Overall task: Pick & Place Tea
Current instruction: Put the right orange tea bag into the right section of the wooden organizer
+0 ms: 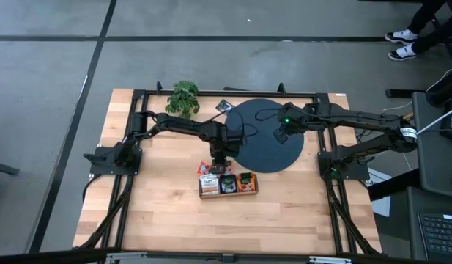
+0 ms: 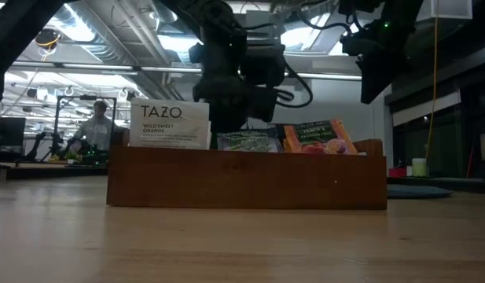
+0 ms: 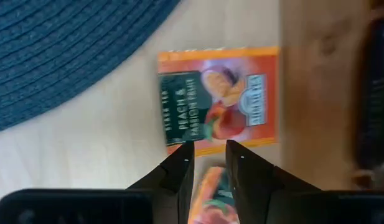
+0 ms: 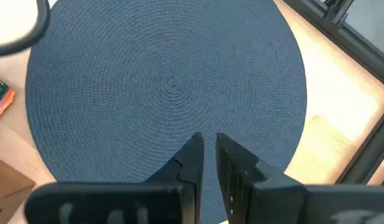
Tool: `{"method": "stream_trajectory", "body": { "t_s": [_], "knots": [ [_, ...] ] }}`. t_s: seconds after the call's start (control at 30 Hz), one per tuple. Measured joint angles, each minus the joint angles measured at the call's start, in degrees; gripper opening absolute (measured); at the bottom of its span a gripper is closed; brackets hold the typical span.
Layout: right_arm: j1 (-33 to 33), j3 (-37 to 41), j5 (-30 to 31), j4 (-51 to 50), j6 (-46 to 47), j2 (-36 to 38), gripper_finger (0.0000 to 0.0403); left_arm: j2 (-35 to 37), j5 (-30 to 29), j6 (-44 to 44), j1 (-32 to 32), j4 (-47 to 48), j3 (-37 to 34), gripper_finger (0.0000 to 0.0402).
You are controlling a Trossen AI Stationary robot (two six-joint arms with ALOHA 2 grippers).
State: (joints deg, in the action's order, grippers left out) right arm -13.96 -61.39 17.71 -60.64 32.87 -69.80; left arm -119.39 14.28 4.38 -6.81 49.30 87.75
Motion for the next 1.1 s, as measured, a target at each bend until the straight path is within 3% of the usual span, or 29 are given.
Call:
{"method": "stream_trajectory", "body": {
  "t_s": [0.3, 0.77, 1.1],
  "knots": [
    [0.0, 0.0, -1.9, 0.0, 1.5, 0.0, 0.0046, 0.0, -8.5, 1.0, 1.5, -1.9, -1.2, 0.0088],
    [0.0, 0.0, -1.9, 0.1, 1.6, 0.0, 0.0046, 0.2, -9.6, 0.8, 5.1, -8.3, -5.2, 0.0088],
    [0.0, 0.0, -1.9, 0.3, 1.6, 0.0, 0.0046, 0.3, -13.9, -2.4, 6.1, -9.7, -7.3, 0.0087]
  ]
}}
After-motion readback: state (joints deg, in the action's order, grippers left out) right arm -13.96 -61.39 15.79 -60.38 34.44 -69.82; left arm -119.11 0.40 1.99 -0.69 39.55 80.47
